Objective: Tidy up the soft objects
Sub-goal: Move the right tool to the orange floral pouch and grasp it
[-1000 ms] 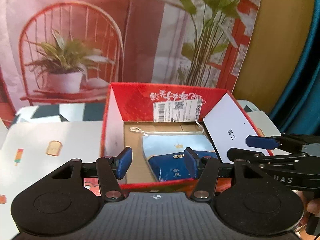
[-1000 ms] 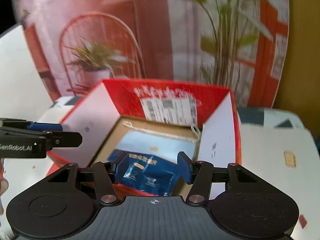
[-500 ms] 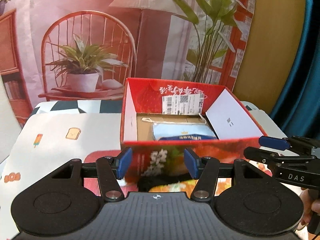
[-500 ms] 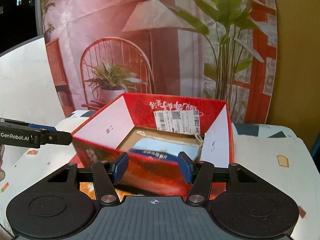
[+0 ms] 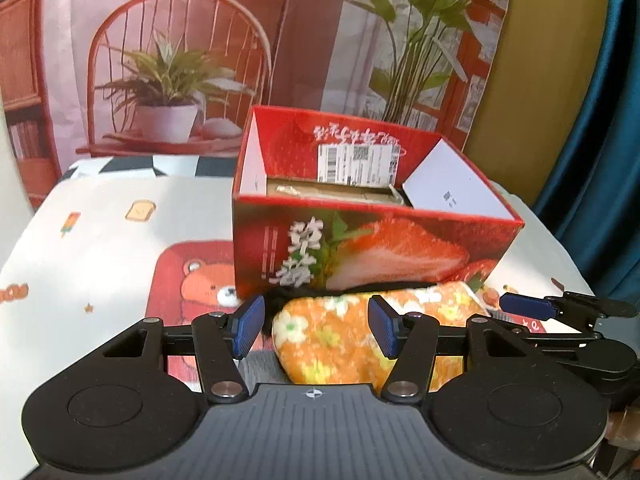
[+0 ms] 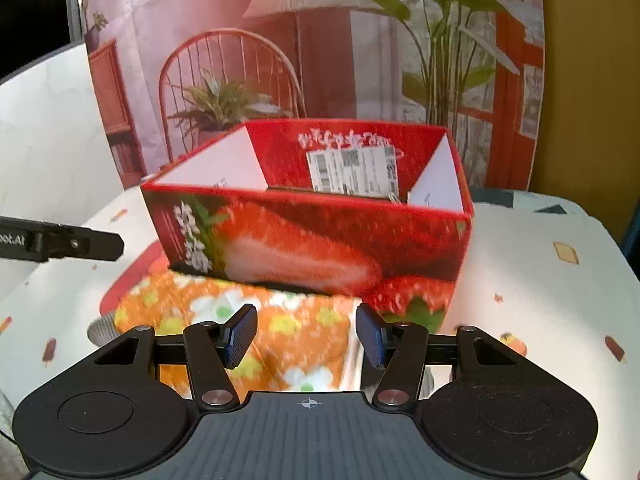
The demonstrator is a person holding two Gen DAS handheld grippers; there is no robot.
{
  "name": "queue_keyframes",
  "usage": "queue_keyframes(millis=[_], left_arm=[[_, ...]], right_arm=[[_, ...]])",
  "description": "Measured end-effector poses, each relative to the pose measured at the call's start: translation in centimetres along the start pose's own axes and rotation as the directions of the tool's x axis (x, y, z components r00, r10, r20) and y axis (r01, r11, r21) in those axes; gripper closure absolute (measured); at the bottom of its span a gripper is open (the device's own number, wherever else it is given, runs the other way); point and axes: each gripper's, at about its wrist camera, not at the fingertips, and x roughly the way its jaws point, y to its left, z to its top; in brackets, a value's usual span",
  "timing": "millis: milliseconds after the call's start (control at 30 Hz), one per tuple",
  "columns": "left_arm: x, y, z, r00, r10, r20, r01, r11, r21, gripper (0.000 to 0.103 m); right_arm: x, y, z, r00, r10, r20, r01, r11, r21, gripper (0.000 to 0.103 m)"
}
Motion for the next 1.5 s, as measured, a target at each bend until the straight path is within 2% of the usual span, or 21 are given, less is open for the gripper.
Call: queue_keyframes(millis=[333, 733, 867, 1033, 1233, 1333, 1433, 1500], left_arm=[[0.5, 0.4, -2.1, 0.999, -0.025, -0.046, 0.023, 0.998, -0.053, 0.043], [2.0, 0.2, -2.5, 0.994, -0.062, -0.085, 0.055, 0.995, -0.079, 0.043], [3.6, 0.8, -2.1, 0.991, -0.076, -0.113, 0.063, 0.992, -0.111, 0.043], [5.2, 1.3, -2.0, 0.986, -0.094, -0.138, 0.072, 0.986, -0.152, 0.043], [5.7, 1.2, -2.3, 0.986, -0.096, -0.136, 0.076, 0.986, -0.147, 0.043], [5.4, 0.9, -2.3, 0.988, -0.099, -0.121, 0.084, 0.989, -0.126, 0.047], [4.8, 0.8, -2.2, 0.991, -0.097, -0.097, 0.086, 0.99, -0.111, 0.061], [4.4, 0.8, -2.2, 0.991, -0.098, -0.086, 0.089, 0.991, -0.102, 0.076]], right_arm=[[0.2, -0.7, -1.4, 1.0, 0.007, -0.026, -0.006, 0.999, 0.044, 0.051], [0.4, -1.0, -1.8, 0.999, 0.031, -0.039, -0.028, 0.997, 0.067, 0.051], [1.1, -0.8, -2.0, 0.998, 0.034, -0.054, -0.031, 0.998, 0.055, 0.045], [1.7, -1.1, -1.9, 0.997, 0.047, -0.059, -0.044, 0.998, 0.054, 0.042], [2.3, -1.6, -1.8, 0.995, 0.072, -0.073, -0.065, 0.994, 0.09, 0.04], [2.2, -1.2, -1.6, 0.995, 0.066, -0.068, -0.062, 0.996, 0.066, 0.045], [1.5, -0.5, -1.1, 0.998, 0.047, -0.047, -0.046, 0.999, 0.025, 0.053], [1.0, -0.1, -0.8, 0.999, 0.041, -0.026, -0.04, 0.999, 0.005, 0.063]])
